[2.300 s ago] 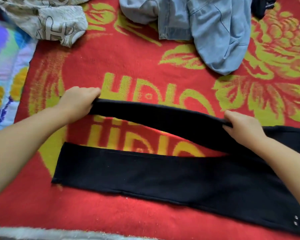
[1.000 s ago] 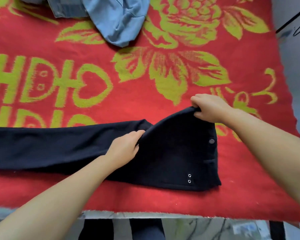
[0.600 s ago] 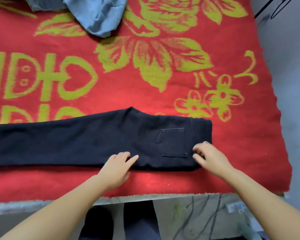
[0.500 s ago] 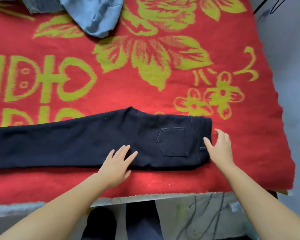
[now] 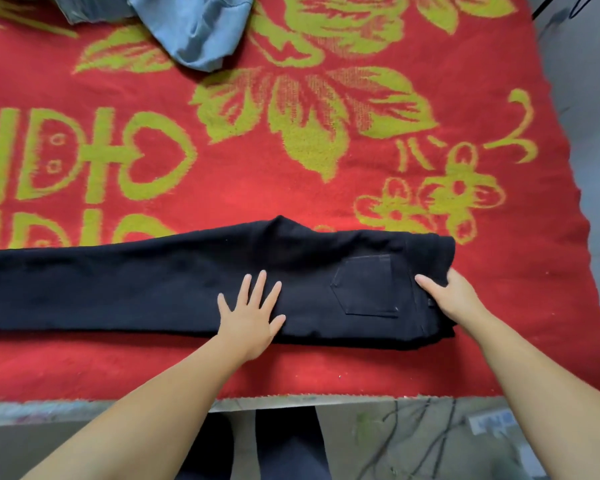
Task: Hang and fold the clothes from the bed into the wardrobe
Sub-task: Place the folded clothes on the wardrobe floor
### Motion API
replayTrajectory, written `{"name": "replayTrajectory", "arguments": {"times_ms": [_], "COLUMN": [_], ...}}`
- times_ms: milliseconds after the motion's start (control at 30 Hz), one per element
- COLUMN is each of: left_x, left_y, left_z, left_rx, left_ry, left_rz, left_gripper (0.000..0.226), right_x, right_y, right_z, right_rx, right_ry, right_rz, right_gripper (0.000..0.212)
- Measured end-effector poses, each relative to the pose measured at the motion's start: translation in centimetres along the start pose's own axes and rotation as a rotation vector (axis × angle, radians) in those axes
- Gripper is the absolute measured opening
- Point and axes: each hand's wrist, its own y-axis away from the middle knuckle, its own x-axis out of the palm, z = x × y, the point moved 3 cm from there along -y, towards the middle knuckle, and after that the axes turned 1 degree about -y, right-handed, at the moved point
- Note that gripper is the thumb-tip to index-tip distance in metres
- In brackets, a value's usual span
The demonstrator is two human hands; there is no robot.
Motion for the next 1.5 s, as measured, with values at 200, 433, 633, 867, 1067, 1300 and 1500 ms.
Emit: {"name": "replayTrajectory", "arguments": {"times_ms": [200, 433, 633, 867, 1067, 1300, 1500], "left_x": [-0.2, -5.0, -6.6, -6.7, -1.4, -1.3, -2.2], "left_y": [-0.2, 1.9, 4.3, 3.0, 2.5, 4.3, 9.2], "left_z": [0.4, 2.5, 11.1, 13.2, 6.6, 13.4, 24.4], "left_rx": [0.008, -0.210, -0.247, -0.157, -0.059, -0.020, -0.083], "left_ry": [0.207, 1.446, 1.845, 0.914, 0.367, 1.343, 1.957], "left_rz": [0.157, 0.193, 0.090, -0.457, -0.156, 0.141, 0.201], "left_gripper": [0.062, 0.055, 0.056, 0.067, 0.068, 0.051, 0.068], "right_x": [-0.6, 4.6, 18.9, 15.5, 17.1, 17.8, 27.7], "right_y": [0.9, 9.9, 16.4, 10.7, 7.8, 14.1, 24.1], "right_z": [1.3, 17.2, 22.9, 13.9, 11.1, 22.8, 33.4], "right_rx": [0.038, -0.384, -0.516, -0.237, 0.046, -0.264, -0.572], "right_ry": [0.006, -0.183, -0.012, -0.036, -0.207, -0.284, -0.245], "right_rz": [0.003, 0.279, 0.600, -0.138, 0.216, 0.238, 0.263], "right_gripper": [0.037, 0.024, 0.011, 0.019, 0.042, 0.025, 0.015]}}
